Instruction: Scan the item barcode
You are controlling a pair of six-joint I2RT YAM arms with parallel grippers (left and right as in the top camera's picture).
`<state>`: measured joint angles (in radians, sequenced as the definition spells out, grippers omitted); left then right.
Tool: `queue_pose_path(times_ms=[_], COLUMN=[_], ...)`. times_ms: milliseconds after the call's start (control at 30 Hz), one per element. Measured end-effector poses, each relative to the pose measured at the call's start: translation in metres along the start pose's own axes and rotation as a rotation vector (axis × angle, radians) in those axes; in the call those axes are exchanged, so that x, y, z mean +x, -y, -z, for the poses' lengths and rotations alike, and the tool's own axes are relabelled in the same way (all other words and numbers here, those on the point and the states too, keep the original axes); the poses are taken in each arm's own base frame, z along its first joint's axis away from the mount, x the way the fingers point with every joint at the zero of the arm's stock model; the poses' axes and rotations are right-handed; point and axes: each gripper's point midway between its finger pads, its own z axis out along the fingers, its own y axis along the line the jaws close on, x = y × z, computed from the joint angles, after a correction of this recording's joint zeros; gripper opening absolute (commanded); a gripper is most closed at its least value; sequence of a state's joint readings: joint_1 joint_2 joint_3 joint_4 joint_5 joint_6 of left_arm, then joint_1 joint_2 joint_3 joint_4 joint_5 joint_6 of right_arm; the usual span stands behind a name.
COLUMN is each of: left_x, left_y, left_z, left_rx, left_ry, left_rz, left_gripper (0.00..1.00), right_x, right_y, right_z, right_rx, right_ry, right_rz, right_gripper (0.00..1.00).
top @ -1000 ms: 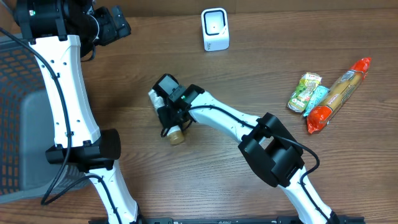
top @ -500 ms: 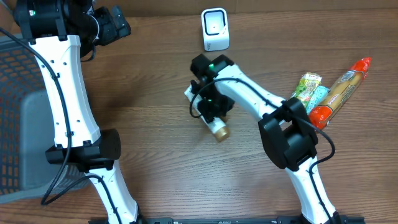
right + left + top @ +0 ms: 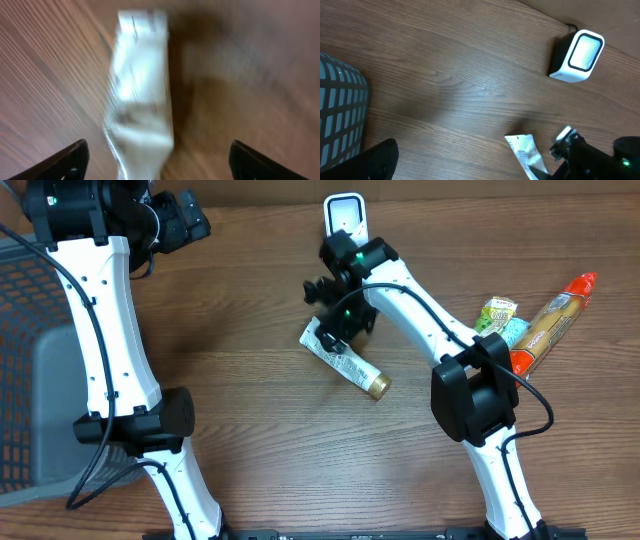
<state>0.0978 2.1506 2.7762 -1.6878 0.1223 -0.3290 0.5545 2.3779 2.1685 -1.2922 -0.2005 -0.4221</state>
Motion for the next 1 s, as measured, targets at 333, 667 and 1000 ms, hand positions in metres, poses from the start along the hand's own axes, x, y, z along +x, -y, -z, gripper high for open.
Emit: queue_pose_path(times_ms=[333,667,1000], left_x=[0.000,0.000,0.000], left_y=[0.000,0.000,0.000], left_z=[0.000,0.000,0.000], left_rx=[0.000,0.000,0.000], left_ry=[0.000,-0.001,0.000], left_rz=[0.000,0.000,0.000], left_gripper=[0.99,0.99,0.99], right_x=[-0.061,-0.015,0.048], right_y=[0.005,-0.059,-0.106], right_z=[-0.019,-0.048,-0.002], right_rx=[-0.042,-0.313,-0.464], right_ry=[0.268,0.044,-0.236], right_rz=[-0.341,-0.470,-0.309], right_gripper=[0.67,0.72,0.76])
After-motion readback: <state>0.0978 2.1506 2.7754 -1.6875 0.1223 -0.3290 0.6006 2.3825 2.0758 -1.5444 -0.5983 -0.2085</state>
